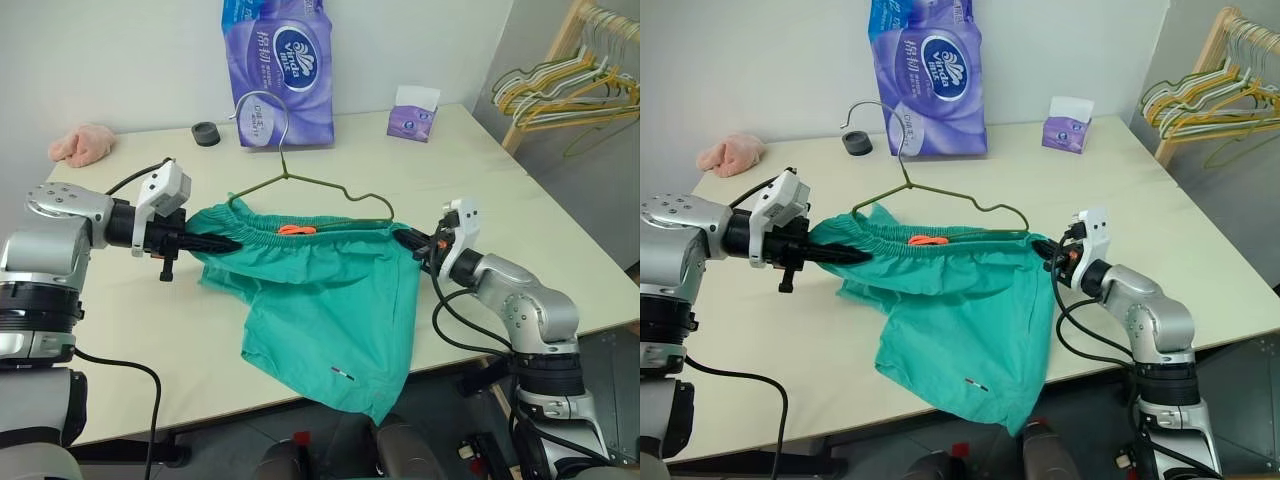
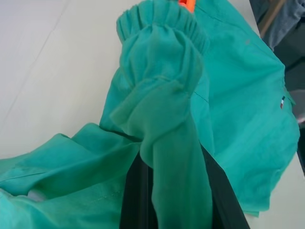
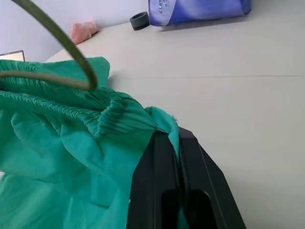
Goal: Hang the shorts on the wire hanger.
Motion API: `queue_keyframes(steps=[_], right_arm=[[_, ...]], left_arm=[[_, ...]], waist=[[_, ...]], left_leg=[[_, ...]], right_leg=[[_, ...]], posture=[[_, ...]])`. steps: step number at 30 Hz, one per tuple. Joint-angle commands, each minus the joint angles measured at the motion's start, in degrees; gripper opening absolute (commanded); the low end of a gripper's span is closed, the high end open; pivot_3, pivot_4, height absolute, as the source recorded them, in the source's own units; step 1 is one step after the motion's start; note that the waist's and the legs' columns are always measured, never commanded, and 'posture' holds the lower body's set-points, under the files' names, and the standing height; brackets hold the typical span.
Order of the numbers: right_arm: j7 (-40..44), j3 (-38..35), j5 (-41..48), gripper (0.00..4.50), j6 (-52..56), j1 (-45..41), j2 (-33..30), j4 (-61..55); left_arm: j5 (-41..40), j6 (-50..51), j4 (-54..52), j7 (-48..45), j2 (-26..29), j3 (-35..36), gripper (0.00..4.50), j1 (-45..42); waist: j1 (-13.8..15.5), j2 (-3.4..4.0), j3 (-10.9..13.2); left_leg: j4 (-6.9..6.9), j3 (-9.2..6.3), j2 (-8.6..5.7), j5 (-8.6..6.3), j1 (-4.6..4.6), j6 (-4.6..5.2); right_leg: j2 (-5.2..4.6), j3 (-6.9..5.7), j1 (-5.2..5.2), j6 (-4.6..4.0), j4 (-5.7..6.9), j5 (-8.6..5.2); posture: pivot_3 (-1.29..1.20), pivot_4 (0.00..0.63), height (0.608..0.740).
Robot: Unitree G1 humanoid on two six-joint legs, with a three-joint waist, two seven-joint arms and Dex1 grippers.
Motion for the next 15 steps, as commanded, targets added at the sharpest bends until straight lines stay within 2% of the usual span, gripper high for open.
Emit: queue_keyframes(steps=[1, 8, 15], right_arm=[[-4.0, -5.2, 0.2, 0.01, 1.2, 0.1, -2.0, -0.6], [-4.3, -4.6, 1.8, 0.01, 2.4, 0.2, -2.8, -2.0], [-4.2, -4.5, 2.0, 0.01, 2.8, 0.7, -3.3, -2.5]], left_arm=[[2.6, -4.4, 1.8, -1.1, 3.3, 0.2, 0.00, -1.1], [5.4, -11.2, 10.1, 0.2, 2.5, -0.4, 0.00, -3.6], [4.1, -10.6, 12.8, 0.4, 1.5, 0.3, 0.00, -5.1]], waist=[[0.0, 0.00, 0.0], [0.0, 0.00, 0.0], [0.0, 0.00, 0.0]], left_leg=[[0.00, 0.00, 0.00, 0.00, 0.00, 0.00], [0.00, 0.01, 0.00, 0.00, -0.01, 0.00], [0.00, 0.02, 0.00, 0.00, -0.01, 0.01]], right_leg=[[0.00, 0.00, 0.00, 0.00, 0.00, 0.00], [0.00, 0.00, -0.01, 0.00, 0.00, 0.00], [0.00, 0.00, -0.01, 0.00, 0.00, 0.00]], posture=[[-0.21, 0.095, 0.740], [-0.22, 0.095, 0.740], [-0.22, 0.095, 0.740]])
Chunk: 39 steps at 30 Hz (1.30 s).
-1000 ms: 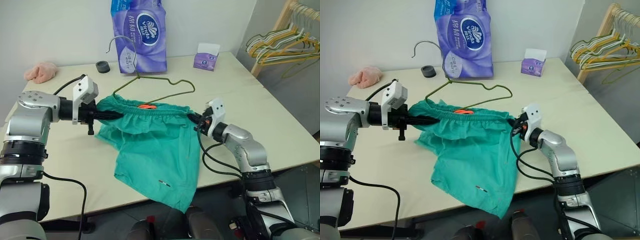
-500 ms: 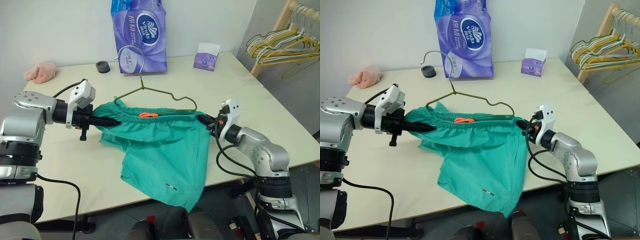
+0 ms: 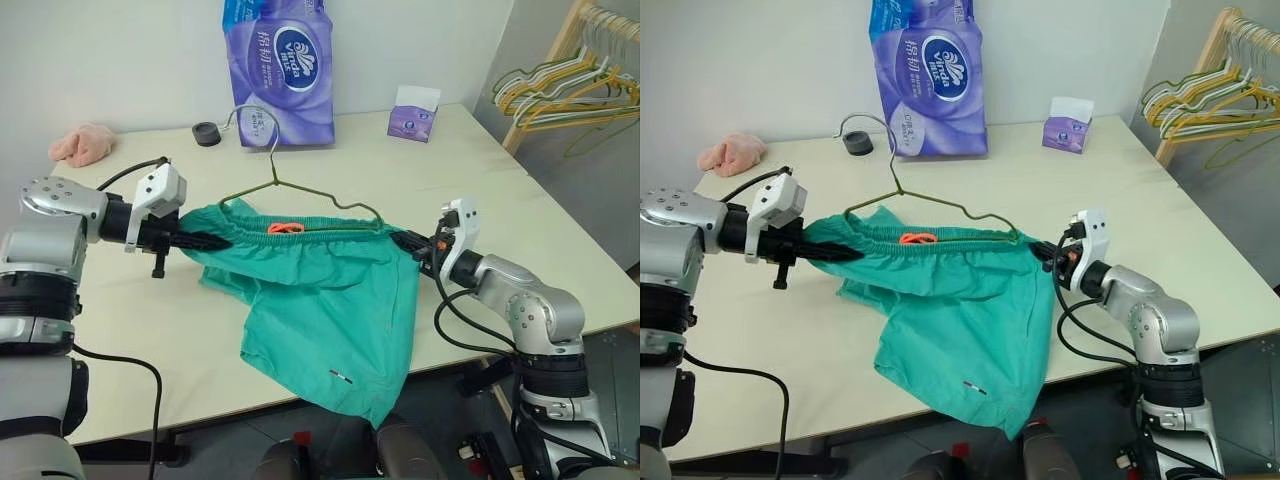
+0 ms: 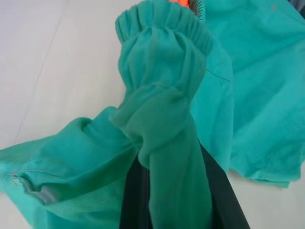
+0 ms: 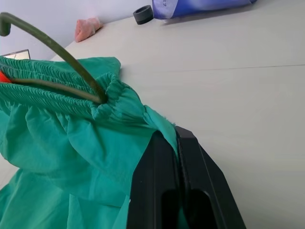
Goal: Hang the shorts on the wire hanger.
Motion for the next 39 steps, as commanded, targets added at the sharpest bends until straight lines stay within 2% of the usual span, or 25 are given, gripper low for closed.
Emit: queue_keyframes(steps=[1, 8, 15, 24, 39], right_arm=[[-2.7, -4.5, -0.6, 0.01, -0.3, 0.6, -2.4, -0.8], [-2.9, -5.0, 0.3, 0.01, -0.2, 0.4, -2.7, -0.3], [-3.1, -6.6, 2.1, 0.01, 0.0, 0.7, -3.8, 0.0], [-4.0, -8.8, 3.5, 0.01, -1.4, 0.5, -5.2, -1.0], [0.3, -3.2, 5.8, 0.01, -0.2, 0.7, -9.6, -9.6]], left_arm=[[0.8, 0.2, 0.3, 0.2, 2.6, 2.3, 0.00, 0.2], [1.3, 1.1, -3.5, 0.3, 3.6, 2.1, 0.00, 2.2], [2.6, 0.3, -1.9, 3.2, 3.7, 2.3, 0.00, 1.3], [4.2, -1.5, -2.3, 1.7, 5.7, 0.6, 0.00, 3.7], [10.4, -7.5, -1.3, 6.2, 5.5, -2.4, 0.00, 3.3]], waist=[[-0.1, 0.00, 0.0], [0.0, 0.00, 0.0], [0.0, 0.00, 0.0], [0.0, 0.00, 0.0], [0.1, 0.00, 0.0]], left_leg=[[0.00, 0.00, 0.00, 0.00, 0.00, 0.00], [-0.01, -0.01, 0.01, 0.00, 0.00, 0.00], [0.00, -0.01, 0.01, 0.00, 0.00, 0.00], [0.00, -0.01, 0.01, 0.00, 0.00, 0.00], [-0.01, 0.00, 0.02, -0.01, -0.01, 0.01]], right_leg=[[0.00, 0.00, 0.00, 0.00, 0.00, 0.00], [0.00, 0.00, -0.01, 0.00, 0.00, 0.00], [0.00, 0.00, 0.00, 0.00, 0.00, 0.00], [0.00, 0.01, 0.00, 0.00, 0.00, 0.00], [0.00, 0.00, 0.00, 0.01, -0.02, -0.01]], posture=[[-0.22, 0.095, 0.740], [-0.22, 0.093, 0.740], [-0.22, 0.094, 0.740], [-0.21, 0.097, 0.740], [-0.22, 0.097, 0.740]])
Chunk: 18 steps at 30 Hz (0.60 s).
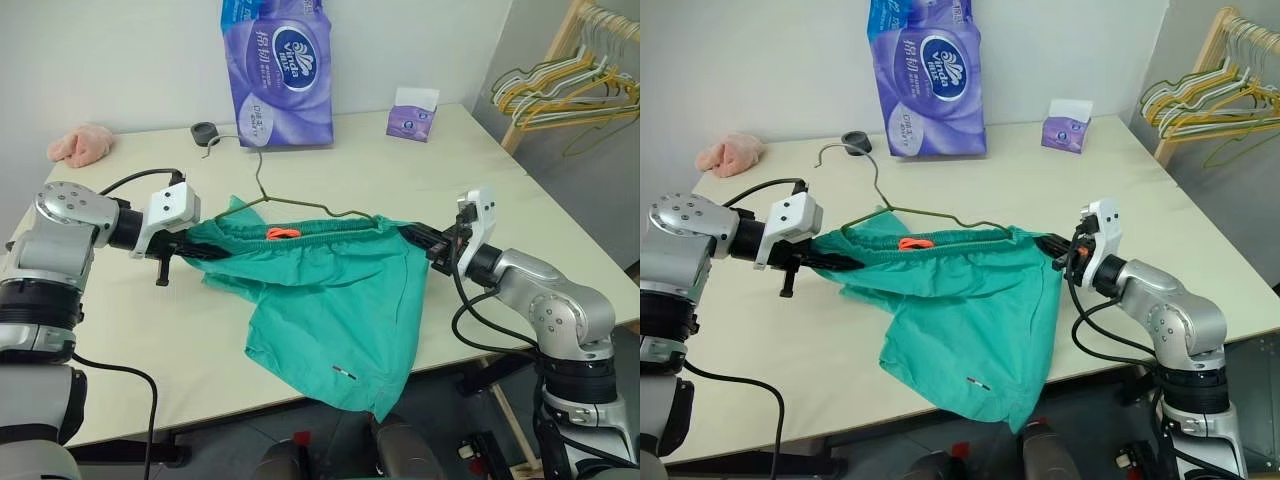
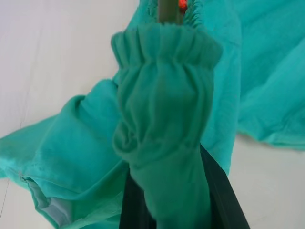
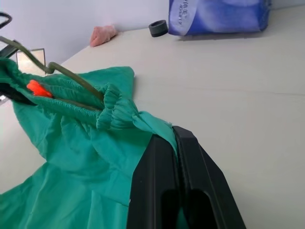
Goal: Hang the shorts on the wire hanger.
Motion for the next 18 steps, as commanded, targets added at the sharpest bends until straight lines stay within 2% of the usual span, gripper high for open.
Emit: queue_keyframes(steps=[1, 4, 14, 18], right_arm=[[1.9, -3.5, 0.0, 0.01, -1.0, 0.9, -4.4, -2.2], [6.4, -1.4, 2.4, 0.01, -0.4, 3.3, -6.5, -6.3], [-0.4, 5.1, -3.7, 0.01, -1.6, -2.1, -2.5, -3.9], [1.8, 7.3, -5.7, 0.01, -3.5, -3.2, -2.8, -3.1]], left_arm=[[3.3, -0.9, 2.0, 3.4, 2.9, 1.6, 0.00, -0.3], [2.7, -1.1, 1.9, 6.5, 1.2, 2.5, 0.00, -1.0], [-2.9, 6.1, -8.9, 3.0, -1.5, 2.2, 0.00, 2.6], [-3.6, 8.2, -14.1, 0.2, -1.1, 1.0, 0.00, 5.8]], waist=[[0.2, 0.00, 0.0], [0.5, -0.02, 0.0], [0.1, -0.01, 0.0], [0.1, -0.01, 0.0]], left_leg=[[0.00, 0.00, 0.00, 0.00, -0.01, 0.00], [0.01, -0.02, -0.01, 0.00, 0.00, 0.00], [0.01, -0.01, 0.02, 0.00, 0.00, 0.00], [0.00, -0.03, 0.02, 0.00, 0.00, 0.00]], right_leg=[[0.00, -0.01, 0.00, 0.00, 0.00, 0.00], [-0.02, -0.04, 0.05, 0.01, -0.06, 0.00], [0.01, -0.01, 0.02, 0.01, 0.01, -0.01], [0.01, -0.03, 0.01, 0.00, 0.00, -0.01]], posture=[[-0.21, 0.096, 0.740], [-0.22, 0.098, 0.740], [-0.22, 0.096, 0.740], [-0.22, 0.096, 0.740]])
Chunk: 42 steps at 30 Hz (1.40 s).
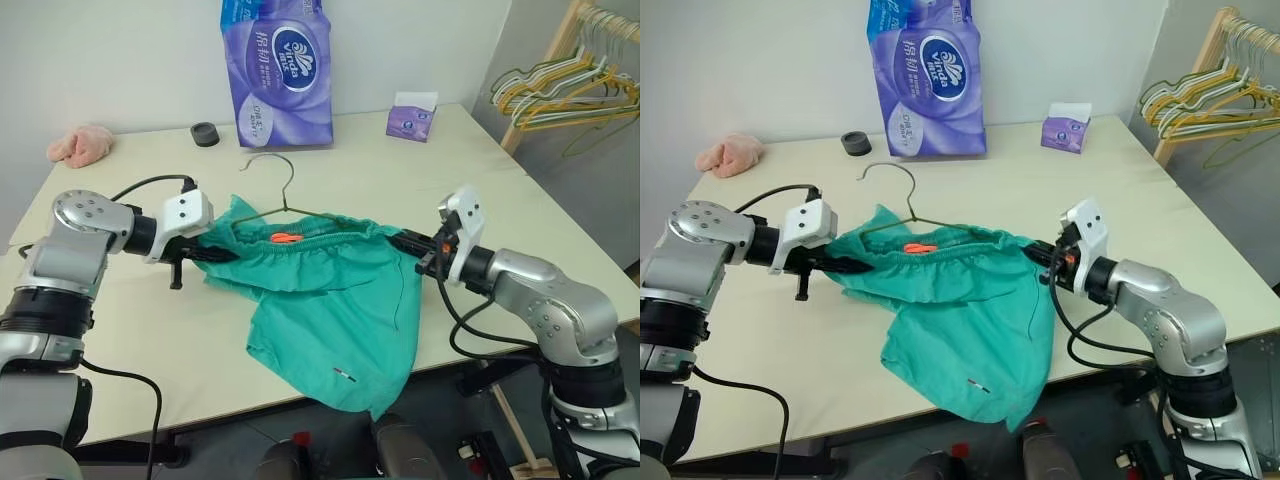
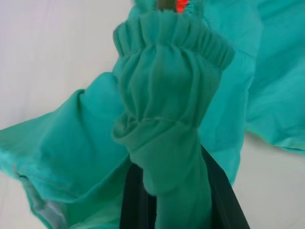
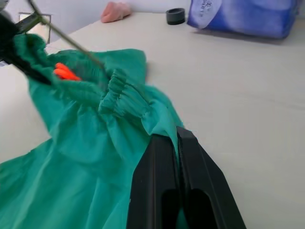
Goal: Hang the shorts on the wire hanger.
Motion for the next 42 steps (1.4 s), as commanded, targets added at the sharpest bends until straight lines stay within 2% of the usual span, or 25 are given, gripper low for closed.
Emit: queue_keyframes(steps=[1, 2, 3, 4, 13, 18, 25, 31, 34, 42], right_arm=[[2.1, 0.8, -1.4, 0.01, -2.7, -1.0, -0.8, -0.9], [2.3, 1.2, -2.1, 0.01, -2.9, -1.0, -1.3, -1.2], [2.9, 1.7, -2.7, 0.43, -3.2, -0.9, -1.9, -1.5], [4.1, 2.5, -3.3, 0.61, -3.6, -0.7, -3.0, -2.1], [11.5, 6.1, -4.8, 3.77, -0.8, 0.8, -13.5, -8.3], [12.5, 11.1, -10.1, 3.77, -3.2, -1.4, -15.2, -6.4], [17.7, 20.9, -18.5, 3.77, -9.4, -9.5, -12.5, 2.3], [21.6, 22.8, -20.8, 3.77, -11.4, -13.6, -9.6, 6.3], [23.7, 23.1, -21.2, 3.21, -11.4, -14.4, -8.9, 7.2], [25.4, 22.2, -21.3, 0.48, -10.0, -14.5, -6.9, 7.7]], left_arm=[[-1.2, 1.1, -4.5, -2.2, 0.9, 0.6, 0.00, 1.3], [-0.9, 1.1, -4.6, -1.9, 0.6, 0.6, 0.00, 1.3], [-0.7, 1.1, -4.5, -1.7, 0.3, 0.6, 0.00, 1.2], [-0.4, 0.9, -4.3, -1.4, 0.0, 0.5, 0.00, 1.0], [1.6, -1.4, -3.1, -0.7, -1.8, 0.0, 0.00, 0.7], [1.8, -1.8, -2.9, -1.3, -2.5, -0.1, 0.00, -0.1], [2.0, -2.3, -3.0, -1.7, -2.9, -0.3, 0.00, -0.5], [2.0, -2.4, -3.6, -1.8, -2.8, -0.1, 0.00, 0.0], [1.8, -2.2, -3.9, -1.6, -2.9, 0.1, 0.00, 0.2], [-0.4, -0.6, -4.3, -0.4, -5.2, 1.4, 0.00, 0.1]], waist=[[0.1, 0.00, 0.0], [0.1, 0.00, 0.0], [0.2, 0.00, 0.0], [0.2, 0.00, 0.0], [0.1, 0.00, 0.0], [0.0, 0.00, 0.0], [-0.1, 0.00, 0.0], [0.1, -0.01, 0.0], [0.0, 0.00, 0.0], [0.1, 0.00, 0.0]], left_leg=[[0.00, 0.00, 0.00, 0.00, 0.00, 0.00], [0.00, 0.00, 0.00, 0.00, -0.01, 0.00], [0.01, 0.00, -0.01, 0.00, -0.01, 0.00], [0.01, 0.00, -0.01, 0.00, -0.01, 0.00], [0.01, 0.00, 0.00, 0.00, 0.00, 0.00], [0.01, 0.01, 0.00, 0.00, 0.00, 0.00], [0.01, 0.02, -0.01, 0.00, 0.01, 0.00], [0.02, -0.01, -0.03, 0.00, -0.01, 0.00], [0.02, -0.02, -0.03, 0.00, 0.00, 0.00], [0.02, -0.02, -0.02, 0.00, 0.00, -0.01]], right_leg=[[0.00, 0.01, 0.00, 0.00, -0.01, 0.00], [-0.01, 0.01, 0.00, 0.00, -0.02, 0.00], [-0.01, 0.00, 0.01, 0.00, -0.02, 0.00], [-0.01, -0.01, 0.02, 0.00, -0.03, 0.00], [0.00, -0.02, 0.03, 0.00, -0.04, -0.01], [-0.01, -0.01, 0.03, 0.01, -0.06, -0.02], [0.00, -0.02, 0.02, 0.00, -0.05, -0.02], [-0.03, -0.02, 0.02, 0.00, -0.05, -0.02], [-0.03, -0.03, 0.01, 0.00, -0.04, -0.01], [-0.03, -0.03, 0.00, -0.01, -0.03, -0.01]], posture=[[-0.22, 0.096, 0.740], [-0.22, 0.097, 0.740], [-0.22, 0.098, 0.740], [-0.22, 0.098, 0.740], [-0.24, 0.103, 0.740], [-0.24, 0.102, 0.740], [-0.23, 0.096, 0.740], [-0.22, 0.093, 0.740], [-0.22, 0.094, 0.740], [-0.22, 0.095, 0.740]])
